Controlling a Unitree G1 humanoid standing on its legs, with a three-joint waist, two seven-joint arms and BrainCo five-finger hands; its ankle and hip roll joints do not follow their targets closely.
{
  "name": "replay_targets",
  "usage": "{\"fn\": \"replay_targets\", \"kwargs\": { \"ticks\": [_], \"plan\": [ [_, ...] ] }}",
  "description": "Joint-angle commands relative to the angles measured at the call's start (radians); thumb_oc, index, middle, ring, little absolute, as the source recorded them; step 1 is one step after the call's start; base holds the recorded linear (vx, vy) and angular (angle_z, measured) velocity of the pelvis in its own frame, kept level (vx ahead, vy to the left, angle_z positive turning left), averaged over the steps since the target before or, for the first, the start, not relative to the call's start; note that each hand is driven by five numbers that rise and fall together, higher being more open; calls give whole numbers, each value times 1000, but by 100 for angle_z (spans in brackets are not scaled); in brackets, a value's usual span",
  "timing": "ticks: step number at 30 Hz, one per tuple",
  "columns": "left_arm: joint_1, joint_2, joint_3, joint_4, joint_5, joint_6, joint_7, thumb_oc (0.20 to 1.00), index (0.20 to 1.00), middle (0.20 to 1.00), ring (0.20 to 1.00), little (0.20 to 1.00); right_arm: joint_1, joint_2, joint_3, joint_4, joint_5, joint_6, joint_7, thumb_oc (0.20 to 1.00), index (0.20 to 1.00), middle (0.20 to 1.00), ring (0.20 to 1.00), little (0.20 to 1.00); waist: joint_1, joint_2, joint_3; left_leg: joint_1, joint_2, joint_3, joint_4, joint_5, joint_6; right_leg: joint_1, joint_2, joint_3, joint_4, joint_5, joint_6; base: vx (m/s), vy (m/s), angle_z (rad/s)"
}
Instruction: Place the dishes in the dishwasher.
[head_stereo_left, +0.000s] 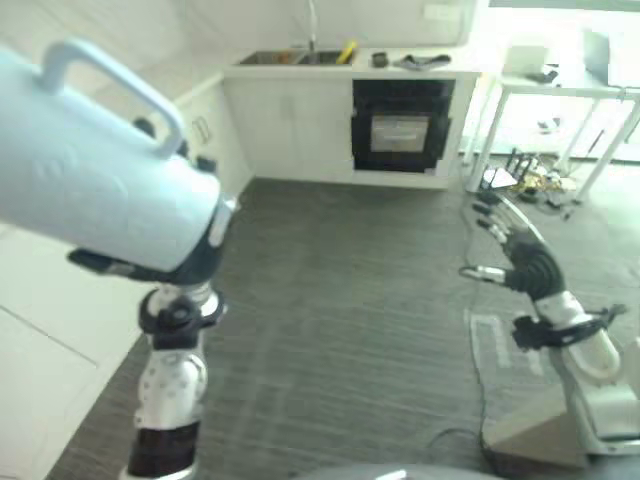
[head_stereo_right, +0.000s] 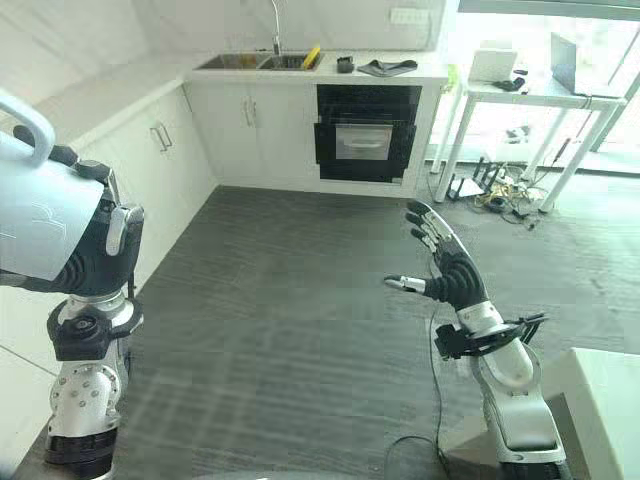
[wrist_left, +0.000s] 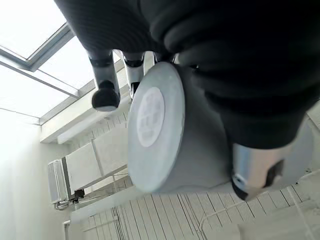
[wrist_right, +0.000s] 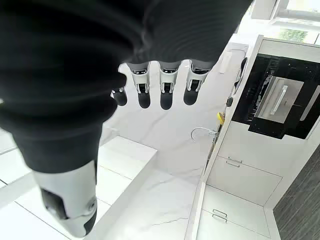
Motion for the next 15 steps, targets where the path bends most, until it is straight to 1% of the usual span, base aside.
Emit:
{"fn": "replay_targets", "kwargs": {
  "ticks": [1,3,4,7,10,12,14,15],
  "plan": [
    [-6,3,-48,-20,119,-25,89,200,200,200,200,200,-14,4,-2,-92,17,-44,-33,1000,1000,1000,1000,1000,-41,-4,47,37,-56,-230,0,-105,25,-106,122,261,0,67,-73,48,35,6],
    [-12,3,-46,-15,112,-13,107,200,200,200,200,200,-21,3,-2,-89,36,-24,-43,1000,1000,1000,1000,1000,-40,-5,39,39,-60,-236,0,-108,29,-103,125,263,0,62,-76,36,17,15],
    [-17,4,-51,-11,119,-15,110,200,200,200,200,200,-34,3,4,-80,37,-25,-51,1000,1000,1000,1000,1000,-37,-7,39,36,-62,-242,0,-98,33,-107,128,268,0,71,-81,0,0,0],
    [-5,-1,-47,-5,116,-17,96,200,200,200,200,200,-16,11,1,-92,19,-30,-56,1000,1000,1000,1000,1000,-40,-9,34,41,-61,-236,0,-100,34,-105,137,273,0,68,-85,53,-27,-2],
    [-8,3,-49,4,115,-21,116,200,200,200,200,200,-18,5,0,-86,24,-31,-64,1000,1000,1000,1000,1000,-45,-8,31,50,-58,-229,0,-104,36,-100,147,278,0,65,-90,64,-61,-3],
    [-4,7,-53,9,144,-30,146,200,200,200,200,200,-21,1,-2,-83,33,-34,-75,1000,1000,1000,1000,1000,-48,-5,32,61,-54,-226,0,-103,35,-97,162,287,4,61,-99,85,-125,-2],
    [6,7,-53,19,137,-33,165,200,200,200,200,200,-23,2,1,-79,37,-35,-77,1000,1000,1000,1000,1000,-48,-1,38,77,-48,-229,0,-91,29,-95,179,301,10,57,-112,105,-166,-3],
    [19,2,-48,29,131,-40,176,200,200,200,200,200,-22,-3,-2,-74,51,-39,-63,1000,1000,1000,1000,1000,-50,-5,50,77,-43,-224,56,-96,19,-92,190,315,19,55,-125,107,-186,-8]
  ]
}}
